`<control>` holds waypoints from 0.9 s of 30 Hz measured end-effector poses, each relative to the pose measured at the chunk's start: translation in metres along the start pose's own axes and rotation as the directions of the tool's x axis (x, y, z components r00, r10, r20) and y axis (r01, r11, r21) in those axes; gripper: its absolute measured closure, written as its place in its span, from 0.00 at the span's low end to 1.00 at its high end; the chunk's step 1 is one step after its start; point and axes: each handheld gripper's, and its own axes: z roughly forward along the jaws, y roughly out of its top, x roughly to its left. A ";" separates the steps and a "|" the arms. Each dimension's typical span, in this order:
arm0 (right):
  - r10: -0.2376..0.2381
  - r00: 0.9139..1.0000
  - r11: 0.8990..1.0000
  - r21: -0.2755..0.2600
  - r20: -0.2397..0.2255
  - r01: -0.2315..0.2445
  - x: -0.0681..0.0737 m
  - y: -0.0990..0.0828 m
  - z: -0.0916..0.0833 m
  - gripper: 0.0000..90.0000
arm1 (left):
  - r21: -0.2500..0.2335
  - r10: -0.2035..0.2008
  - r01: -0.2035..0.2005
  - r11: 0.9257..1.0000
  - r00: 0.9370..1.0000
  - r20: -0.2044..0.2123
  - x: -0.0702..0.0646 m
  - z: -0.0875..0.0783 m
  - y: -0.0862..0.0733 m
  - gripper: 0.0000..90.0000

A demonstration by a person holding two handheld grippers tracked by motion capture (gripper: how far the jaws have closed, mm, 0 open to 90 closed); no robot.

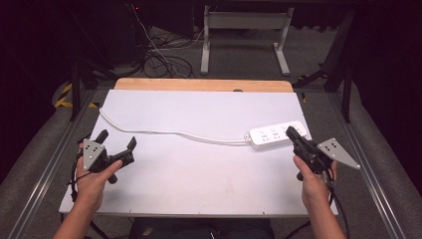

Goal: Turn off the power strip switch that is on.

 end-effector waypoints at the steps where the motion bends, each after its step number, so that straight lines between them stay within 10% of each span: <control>1: 0.003 1.000 1.000 -0.010 -0.007 -0.003 0.000 -0.002 -0.003 1.00 | 0.001 0.000 0.000 1.000 1.000 -0.001 0.000 0.000 0.000 0.04; 17: -0.057 0.998 0.998 -0.003 -0.004 0.057 0.000 -0.008 0.001 0.96 | 0.007 0.008 -0.008 1.000 1.000 -0.008 0.001 -0.001 0.000 0.04; 27: 0.032 0.998 0.999 -0.009 0.054 -0.032 0.004 -0.007 0.004 0.30 | 0.010 0.012 -0.012 1.000 1.000 0.001 -0.001 0.000 -0.001 0.05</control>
